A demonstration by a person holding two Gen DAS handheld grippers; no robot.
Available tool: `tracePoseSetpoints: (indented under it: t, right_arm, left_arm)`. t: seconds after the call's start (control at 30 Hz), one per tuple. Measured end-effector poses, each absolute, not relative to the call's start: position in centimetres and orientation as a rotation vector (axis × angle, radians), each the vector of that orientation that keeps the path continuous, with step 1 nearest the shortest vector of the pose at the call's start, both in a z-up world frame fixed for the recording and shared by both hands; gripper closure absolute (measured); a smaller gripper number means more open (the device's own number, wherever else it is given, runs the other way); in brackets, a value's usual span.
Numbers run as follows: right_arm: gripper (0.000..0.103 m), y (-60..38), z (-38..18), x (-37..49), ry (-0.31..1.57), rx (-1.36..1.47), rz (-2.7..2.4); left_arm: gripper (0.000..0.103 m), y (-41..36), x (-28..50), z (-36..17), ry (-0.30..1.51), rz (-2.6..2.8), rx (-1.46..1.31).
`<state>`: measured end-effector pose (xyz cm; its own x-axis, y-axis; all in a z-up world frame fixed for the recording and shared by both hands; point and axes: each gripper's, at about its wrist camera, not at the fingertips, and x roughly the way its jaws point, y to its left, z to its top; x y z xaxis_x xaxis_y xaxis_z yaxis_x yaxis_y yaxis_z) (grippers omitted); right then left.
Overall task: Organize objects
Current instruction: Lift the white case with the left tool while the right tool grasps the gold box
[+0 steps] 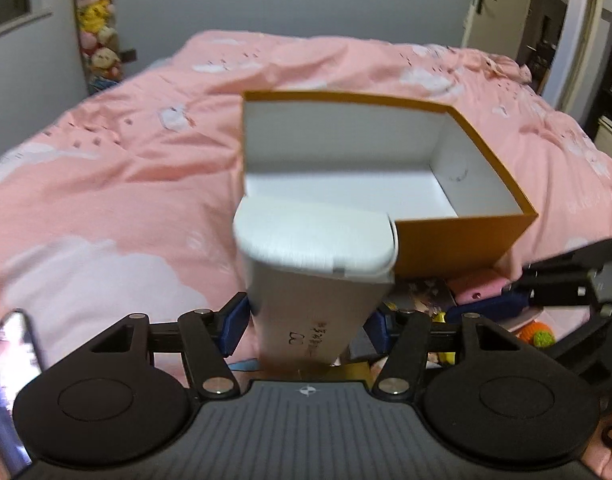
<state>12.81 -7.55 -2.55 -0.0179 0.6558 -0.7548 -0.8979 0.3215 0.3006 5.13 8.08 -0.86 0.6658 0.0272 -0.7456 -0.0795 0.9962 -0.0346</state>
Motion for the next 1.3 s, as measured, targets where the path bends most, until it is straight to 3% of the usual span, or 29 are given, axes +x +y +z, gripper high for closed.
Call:
tracePoseSetpoints:
  t: [0.3,0.7,0.87,0.97,1.3]
  right_arm:
    - [0.035,-4.6,-4.3,11.1,1.052,-0.371,1.313]
    - [0.043,0.0,-6.7,7.2,0.906,-0.757,1.424]
    - [0.031,1.3,-7.9,7.1,0.893,-0.819,1.419]
    - [0.029,1.8,-8.3,7.2,0.892,-0.827,1.426]
    - [0.037,2.2,-8.0,7.7,0.875,-0.813,1.411]
  left_arm:
    - [0.034,9.6,4.0,0.7,0.815,0.109,-0.109]
    - [0.034,11.0,4.1,-0.4,0.822,0.132,-0.157]
    - [0.034,11.5,4.5,-0.7,0.824,0.131,-0.176]
    - [0.034,11.7,4.6,-0.8,0.829,0.13,-0.184]
    - [0.034,11.7,4.6,-0.7,0.836,0.129,-0.183]
